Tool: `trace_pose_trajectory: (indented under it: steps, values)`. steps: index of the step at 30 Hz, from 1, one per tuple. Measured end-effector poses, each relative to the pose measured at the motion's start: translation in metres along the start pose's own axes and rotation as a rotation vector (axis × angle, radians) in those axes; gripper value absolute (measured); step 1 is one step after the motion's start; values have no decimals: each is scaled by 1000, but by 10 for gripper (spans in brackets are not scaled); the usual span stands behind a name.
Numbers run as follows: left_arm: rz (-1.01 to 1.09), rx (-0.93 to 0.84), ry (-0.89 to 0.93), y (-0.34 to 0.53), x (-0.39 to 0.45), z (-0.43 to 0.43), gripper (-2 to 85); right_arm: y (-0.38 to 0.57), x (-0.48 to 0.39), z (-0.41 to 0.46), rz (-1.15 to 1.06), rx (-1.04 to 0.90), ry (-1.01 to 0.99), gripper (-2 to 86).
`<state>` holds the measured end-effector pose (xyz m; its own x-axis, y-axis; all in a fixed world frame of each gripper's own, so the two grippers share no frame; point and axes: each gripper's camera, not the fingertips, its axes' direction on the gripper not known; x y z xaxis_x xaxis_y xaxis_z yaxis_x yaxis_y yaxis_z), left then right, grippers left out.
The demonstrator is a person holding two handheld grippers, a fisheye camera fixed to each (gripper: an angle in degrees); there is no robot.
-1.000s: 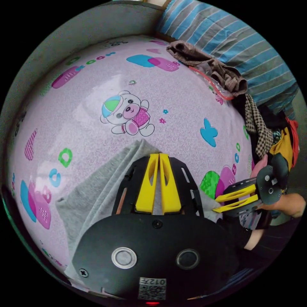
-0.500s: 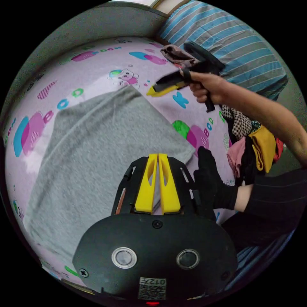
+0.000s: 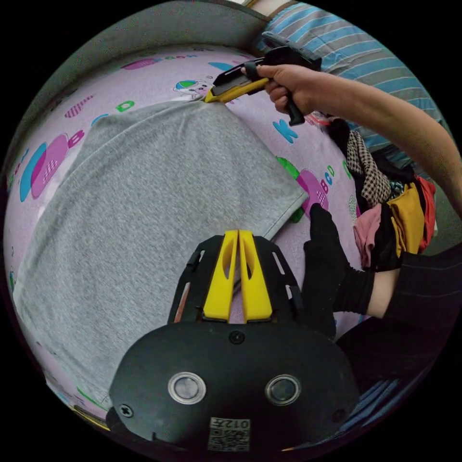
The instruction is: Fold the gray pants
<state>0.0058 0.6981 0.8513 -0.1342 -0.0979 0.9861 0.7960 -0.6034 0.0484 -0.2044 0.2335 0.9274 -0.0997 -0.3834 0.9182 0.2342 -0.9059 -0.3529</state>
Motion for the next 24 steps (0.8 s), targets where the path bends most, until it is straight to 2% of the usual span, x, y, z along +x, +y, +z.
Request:
trace_pose_trajectory:
  steps: [3, 5, 7, 10, 14, 17, 21, 24]
  values:
    - [-32, -3, 27, -4, -1, 1, 0, 1, 0, -6, -63, -11, 35, 44]
    - [-47, 2, 40, -4, -1, 0, 0, 7, 10, -18, -40, 0, -30, 61]
    - [-41, 18, 31, 0, 1, -2, 0, 24, 24, -24, -34, -96, -94, 82]
    - [-66, 52, 43, 8, 2, -4, 2, 61, 39, -22, -43, -173, -115, 89]
    - [-116, 92, 57, 11, 6, -7, 5, 89, 48, -8, -19, -224, -251, 85]
    - [-52, 135, 53, 2, 24, -12, 5, 92, 50, 1, -9, -219, -266, 33]
    - [34, 133, 46, -20, 49, -7, 6, 89, 47, -1, -40, -215, -217, 11]
    - [115, 43, -23, -35, 68, 10, 6, 86, 44, -1, -69, -220, -158, 12]
